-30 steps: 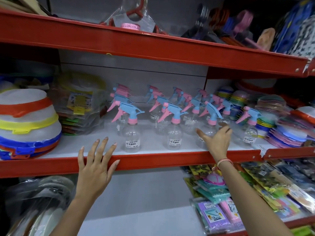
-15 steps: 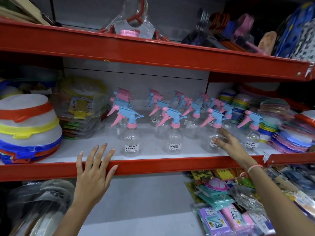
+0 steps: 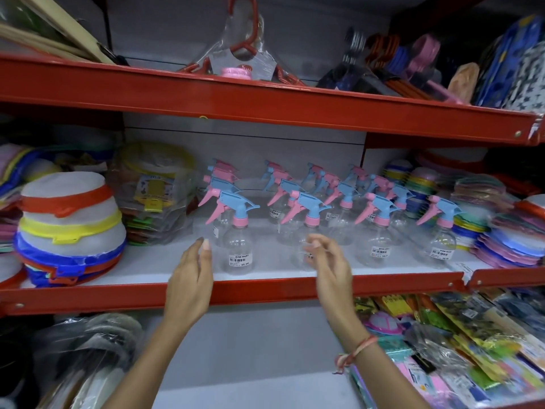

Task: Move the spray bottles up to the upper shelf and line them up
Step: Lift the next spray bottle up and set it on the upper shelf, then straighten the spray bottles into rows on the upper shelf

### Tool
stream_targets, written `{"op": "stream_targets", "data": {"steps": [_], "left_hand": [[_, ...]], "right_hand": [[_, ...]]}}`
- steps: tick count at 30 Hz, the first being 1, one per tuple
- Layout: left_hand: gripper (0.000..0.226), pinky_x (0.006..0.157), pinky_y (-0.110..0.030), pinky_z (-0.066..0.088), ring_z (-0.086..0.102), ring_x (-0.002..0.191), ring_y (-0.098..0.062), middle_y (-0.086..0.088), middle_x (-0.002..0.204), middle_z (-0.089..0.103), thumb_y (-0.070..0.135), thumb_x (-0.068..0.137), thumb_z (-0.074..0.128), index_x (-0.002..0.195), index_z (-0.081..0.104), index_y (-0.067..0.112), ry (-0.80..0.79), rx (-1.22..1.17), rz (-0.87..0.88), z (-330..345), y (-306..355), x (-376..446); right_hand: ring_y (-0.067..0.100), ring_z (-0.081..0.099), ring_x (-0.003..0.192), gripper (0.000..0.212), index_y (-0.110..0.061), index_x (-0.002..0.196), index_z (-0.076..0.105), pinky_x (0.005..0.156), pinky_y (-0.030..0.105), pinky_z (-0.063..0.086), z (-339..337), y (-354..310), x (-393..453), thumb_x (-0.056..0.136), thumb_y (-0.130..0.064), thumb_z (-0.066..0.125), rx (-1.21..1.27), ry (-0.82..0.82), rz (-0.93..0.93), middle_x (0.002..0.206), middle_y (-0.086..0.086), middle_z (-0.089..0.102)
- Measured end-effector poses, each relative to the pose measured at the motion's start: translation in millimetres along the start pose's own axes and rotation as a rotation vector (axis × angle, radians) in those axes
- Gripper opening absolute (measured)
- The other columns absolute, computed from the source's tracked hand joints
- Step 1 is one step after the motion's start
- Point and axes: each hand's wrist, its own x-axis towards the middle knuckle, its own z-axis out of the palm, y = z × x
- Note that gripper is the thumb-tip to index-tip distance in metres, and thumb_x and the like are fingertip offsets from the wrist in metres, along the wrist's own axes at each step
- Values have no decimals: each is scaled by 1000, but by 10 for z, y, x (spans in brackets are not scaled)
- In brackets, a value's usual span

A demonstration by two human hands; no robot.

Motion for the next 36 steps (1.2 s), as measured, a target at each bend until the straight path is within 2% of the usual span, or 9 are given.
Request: {"op": "stream_targets", "data": {"steps": [3, 6, 15, 22, 25, 27, 31, 33, 36], "left_hand": [[97, 120, -48, 23, 40, 141, -27, -6, 154, 42, 83, 80, 5, 150, 36, 24, -110, -215, -192, 54, 104, 168], [113, 120, -51, 21, 40, 141, -28, -5, 154, 42, 92, 66, 0, 149, 37, 26, -188, -294, -277, 91, 156, 265], [111, 119, -48, 22, 40, 141, -26, -3, 153, 43, 93, 65, -2, 148, 38, 31, -274, -287, -260, 27, 175, 240], [101, 118, -43, 21, 39, 141, -25, -4, 154, 41, 85, 72, 2, 148, 38, 30, -282, -293, -261, -59, 168, 225], [96, 117, -44, 23, 39, 141, -26, -5, 155, 40, 82, 76, 2, 149, 36, 28, -276, -265, -254, -67, 210, 179], [91, 115, -44, 26, 42, 139, -27, -7, 151, 46, 77, 82, 3, 147, 39, 26, -142, -220, -222, -49, 222, 130], [79, 102, -42, 43, 58, 115, -20, -2, 120, 65, 74, 89, 9, 118, 62, 25, 222, -280, -29, 51, 289, -22], [66, 96, -41, 47, 62, 104, -16, 4, 108, 68, 70, 93, 13, 106, 63, 30, 166, -348, -27, 184, 365, -64], [61, 101, -41, 46, 65, 102, -15, 1, 110, 69, 66, 88, 16, 101, 63, 30, -9, -432, -81, 442, 540, -52]], "right_hand": [[13, 54, 126, 46, -19, 133, 55, 111, 40, 42, 350, -1, 20, 97, -45, 44, 75, -246, 255, 138, -2, 58], [16, 39, 141, 66, -19, 144, 42, 120, 42, 28, 540, 32, 100, 92, -59, 39, 14, -333, 371, 153, 1, 42], [24, 41, 140, 96, -16, 144, 43, 117, 45, 31, 902, -111, 101, 76, -82, 30, -86, -423, 425, 152, 9, 43], [17, 44, 138, 93, -27, 140, 48, 117, 42, 33, 966, -143, 77, 72, -87, 28, -109, -458, 395, 147, -1, 52], [17, 42, 139, 81, -27, 143, 45, 118, 42, 31, 896, -185, 61, 82, -79, 29, -122, -459, 357, 149, -4, 48], [18, 46, 137, 68, -29, 138, 50, 117, 42, 32, 785, -188, 50, 88, -71, 30, -109, -403, 297, 146, -4, 51], [17, 68, 103, 32, -35, 92, 65, 96, 37, 51, 385, -196, 104, 98, -50, 38, -25, -163, 182, 103, -8, 70], [17, 70, 92, 33, -27, 90, 68, 85, 33, 55, 118, -220, 132, 100, -40, 39, 7, -28, 153, 95, -3, 73], [16, 69, 90, 35, -28, 86, 66, 89, 41, 55, -218, -111, 243, 101, -40, 36, -84, 83, 149, 96, -3, 72]]}}
